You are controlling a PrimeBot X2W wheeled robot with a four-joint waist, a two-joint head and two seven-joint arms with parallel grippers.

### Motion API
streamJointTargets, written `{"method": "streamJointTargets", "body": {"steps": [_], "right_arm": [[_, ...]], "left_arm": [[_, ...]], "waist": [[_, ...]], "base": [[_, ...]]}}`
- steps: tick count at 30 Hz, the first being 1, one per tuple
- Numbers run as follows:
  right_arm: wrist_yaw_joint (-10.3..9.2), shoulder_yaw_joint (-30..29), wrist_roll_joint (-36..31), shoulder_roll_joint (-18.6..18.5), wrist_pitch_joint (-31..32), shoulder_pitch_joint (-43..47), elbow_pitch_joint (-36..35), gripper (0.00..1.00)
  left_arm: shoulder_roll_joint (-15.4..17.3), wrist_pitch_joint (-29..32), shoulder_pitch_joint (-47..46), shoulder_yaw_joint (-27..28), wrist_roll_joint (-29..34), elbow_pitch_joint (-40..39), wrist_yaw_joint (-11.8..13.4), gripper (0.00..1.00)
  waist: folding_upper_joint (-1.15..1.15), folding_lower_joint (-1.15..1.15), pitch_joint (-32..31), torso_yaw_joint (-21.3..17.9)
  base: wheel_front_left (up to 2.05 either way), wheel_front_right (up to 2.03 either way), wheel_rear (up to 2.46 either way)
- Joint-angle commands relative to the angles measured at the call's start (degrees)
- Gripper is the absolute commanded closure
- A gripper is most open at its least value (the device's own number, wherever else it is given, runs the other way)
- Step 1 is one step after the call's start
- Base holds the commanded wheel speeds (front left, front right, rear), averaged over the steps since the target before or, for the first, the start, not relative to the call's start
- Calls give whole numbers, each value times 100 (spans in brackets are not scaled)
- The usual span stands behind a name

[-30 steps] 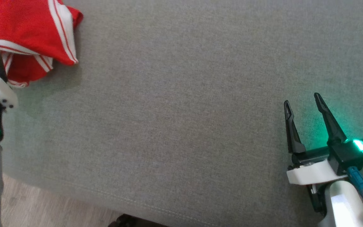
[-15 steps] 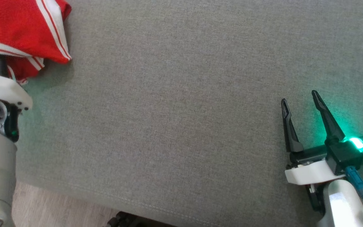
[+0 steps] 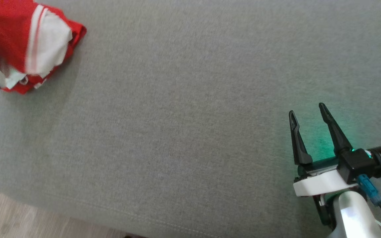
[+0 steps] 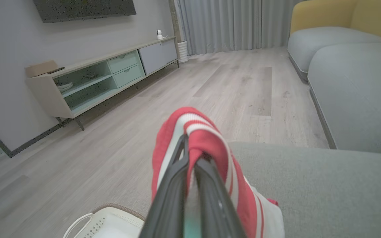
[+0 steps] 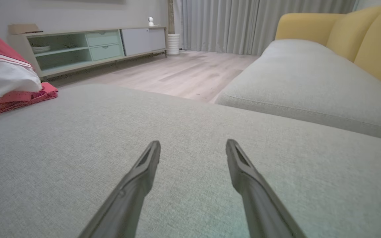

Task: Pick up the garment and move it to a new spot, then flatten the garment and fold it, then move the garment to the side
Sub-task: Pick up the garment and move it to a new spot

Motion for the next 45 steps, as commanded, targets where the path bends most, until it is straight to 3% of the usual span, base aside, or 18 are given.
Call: {"method": "streamJointTargets", "body": {"steps": [1,7,13,19,27,32,38,45], "right_arm": [[44,189,127,-11,-61,-45,-88,0],[44,241,404,-11,-65,0,-72,0],[44,306,770,-11,-66,26,-68,0],[44,237,952,-11,-66,31,-118,0],[44,163,1066,-11,-66,-108,-202,0],[44,167,1129,-11,-66,-293,-259,0],[44,167,1188,-11,-66,-473,-325,0],[44,118,1195,-11,-66,-557,-351,0]], "left_arm": [[477,26,-374,44,29,-354,11,100],[495,262,-649,-364,-25,-906,11,100],[286,681,-946,-943,-351,-1699,10,100],[-405,1066,-1255,-1520,-1166,-2566,10,100],[-1167,1056,-1314,-1868,-1914,-3280,10,100],[-1198,923,-931,-2060,-1986,-2932,10,100],[-859,541,-334,-2370,-1657,-1914,10,100],[-627,-221,-184,-2335,-1419,-997,121,100]], "waist": [[0,1,-322,-174],[0,1,-709,-518],[0,1,-1079,-1121],[0,1,-1132,-1656],[0,1,-617,-2283],[0,1,-206,-2589],[0,1,206,-2845],[0,1,378,-2912]], "base": [[0,0,0],[0,0,0],[0,0,0],[0,0,0],[0,0,0],[0,0,0],[0,0,0],[0,0,0]]}}
